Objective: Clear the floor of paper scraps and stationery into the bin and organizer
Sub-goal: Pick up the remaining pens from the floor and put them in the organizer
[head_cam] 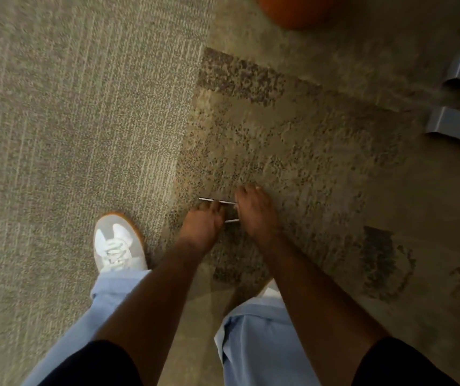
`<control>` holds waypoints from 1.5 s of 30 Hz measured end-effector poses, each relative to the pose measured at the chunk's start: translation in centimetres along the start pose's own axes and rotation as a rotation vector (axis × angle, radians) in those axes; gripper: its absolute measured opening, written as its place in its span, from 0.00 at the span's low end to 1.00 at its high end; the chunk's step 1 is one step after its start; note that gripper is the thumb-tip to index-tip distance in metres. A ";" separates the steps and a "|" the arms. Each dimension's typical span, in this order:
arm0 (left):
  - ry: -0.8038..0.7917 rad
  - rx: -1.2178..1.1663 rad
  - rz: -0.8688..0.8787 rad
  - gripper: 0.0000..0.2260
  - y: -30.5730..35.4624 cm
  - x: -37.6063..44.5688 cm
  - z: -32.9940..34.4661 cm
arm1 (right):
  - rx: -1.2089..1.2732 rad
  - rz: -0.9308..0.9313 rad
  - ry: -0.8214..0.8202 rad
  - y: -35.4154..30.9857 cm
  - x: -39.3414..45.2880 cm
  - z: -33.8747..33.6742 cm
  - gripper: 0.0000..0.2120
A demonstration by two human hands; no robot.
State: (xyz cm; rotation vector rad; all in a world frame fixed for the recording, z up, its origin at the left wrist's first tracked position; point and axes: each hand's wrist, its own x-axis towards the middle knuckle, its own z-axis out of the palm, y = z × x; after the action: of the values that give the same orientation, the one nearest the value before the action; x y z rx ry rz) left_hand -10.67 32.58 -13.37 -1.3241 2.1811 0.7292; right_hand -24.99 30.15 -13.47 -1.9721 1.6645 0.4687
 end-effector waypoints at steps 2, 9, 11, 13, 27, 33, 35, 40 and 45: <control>-0.036 0.007 -0.013 0.13 -0.3 -0.3 -0.5 | 0.001 0.002 -0.018 0.2 0.0 -0.5 0.11; -0.110 -0.246 -0.104 0.07 -0.8 -4.9 -5.4 | 0.385 0.337 0.136 -0.9 -1.8 -9.0 0.04; -0.036 -0.418 -0.163 0.08 -1.0 -6.6 -8.4 | 0.521 0.396 0.181 -1.6 -3.0 -13.4 0.03; 0.027 -0.619 -0.225 0.09 -1.0 -8.4 -12.8 | 0.680 0.438 0.245 -2.0 -4.7 -18.6 0.02; 0.418 -1.668 -0.114 0.10 5.3 -24.4 -60.2 | 1.420 0.527 0.667 -7.2 -26.5 -61.1 0.03; 0.299 -1.662 0.227 0.09 15.3 -30.5 -77.0 | 1.581 0.545 1.038 -4.4 -39.0 -75.7 0.02; 0.250 -1.589 0.347 0.07 19.5 -31.8 -80.9 | 1.583 0.564 1.179 -2.4 -43.0 -78.5 0.04; 0.168 -1.417 0.681 0.08 31.4 -33.5 -87.3 | 1.618 0.479 1.374 4.6 -52.3 -81.4 0.15; 0.001 -1.327 0.847 0.10 42.6 -32.8 -88.9 | 1.664 0.481 1.572 12.8 -60.0 -80.5 0.15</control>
State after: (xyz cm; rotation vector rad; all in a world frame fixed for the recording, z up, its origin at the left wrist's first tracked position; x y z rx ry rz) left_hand -46.72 11.64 81.79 -0.6695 2.1642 2.7804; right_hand -53.93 29.83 83.51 -0.3034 1.8498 -2.0967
